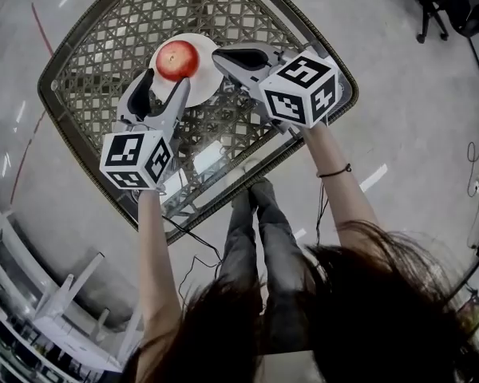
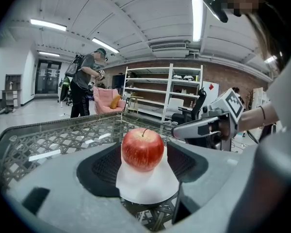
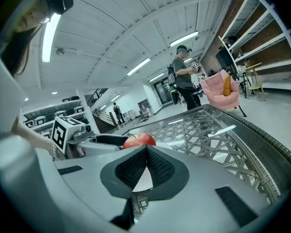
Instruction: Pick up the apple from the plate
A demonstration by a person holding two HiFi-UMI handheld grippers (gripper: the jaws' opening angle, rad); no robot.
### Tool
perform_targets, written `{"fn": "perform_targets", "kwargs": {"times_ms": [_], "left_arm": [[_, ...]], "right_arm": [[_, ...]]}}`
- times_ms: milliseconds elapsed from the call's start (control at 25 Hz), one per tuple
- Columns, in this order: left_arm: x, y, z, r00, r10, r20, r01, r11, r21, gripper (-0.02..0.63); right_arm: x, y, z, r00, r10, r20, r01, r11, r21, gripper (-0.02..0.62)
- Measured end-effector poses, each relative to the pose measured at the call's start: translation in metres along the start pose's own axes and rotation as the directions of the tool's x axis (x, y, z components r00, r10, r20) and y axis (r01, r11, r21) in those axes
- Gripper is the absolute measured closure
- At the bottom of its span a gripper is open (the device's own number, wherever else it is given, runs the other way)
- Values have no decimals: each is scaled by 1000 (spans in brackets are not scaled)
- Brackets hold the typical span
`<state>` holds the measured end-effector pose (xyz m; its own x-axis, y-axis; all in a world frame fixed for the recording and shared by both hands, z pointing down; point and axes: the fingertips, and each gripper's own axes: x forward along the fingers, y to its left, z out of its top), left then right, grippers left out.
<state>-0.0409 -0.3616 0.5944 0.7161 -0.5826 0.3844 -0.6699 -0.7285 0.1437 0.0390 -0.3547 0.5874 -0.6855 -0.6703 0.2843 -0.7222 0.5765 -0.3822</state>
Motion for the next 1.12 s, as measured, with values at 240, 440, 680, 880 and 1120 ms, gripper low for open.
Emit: {"fn": "perform_targets", "kwargs": {"times_ms": [240, 440, 680, 880, 1120], "left_arm": [[10, -2, 0, 1000, -20, -15, 20, 999, 31, 255], [18, -2, -1, 999, -34, -18, 35, 999, 35, 215], [24, -1, 0, 999, -44, -23, 46, 997, 67, 202], [32, -1, 3, 997, -69, -30, 72, 990, 118, 201], [39, -3, 3, 995, -88, -38, 93, 984, 155, 201]], "right_arm": [[0, 0, -1, 1000, 5, 3, -5, 1000, 8, 586], [1, -2, -3, 1000, 3, 3, -3, 1000, 15, 586], [0, -6, -1, 1000, -5, 11, 5, 1000, 14, 586], [3, -8, 1, 1000, -3, 15, 2, 1000, 15, 586], [3, -9, 1, 1000, -11, 14, 11, 1000, 15, 586]]}}
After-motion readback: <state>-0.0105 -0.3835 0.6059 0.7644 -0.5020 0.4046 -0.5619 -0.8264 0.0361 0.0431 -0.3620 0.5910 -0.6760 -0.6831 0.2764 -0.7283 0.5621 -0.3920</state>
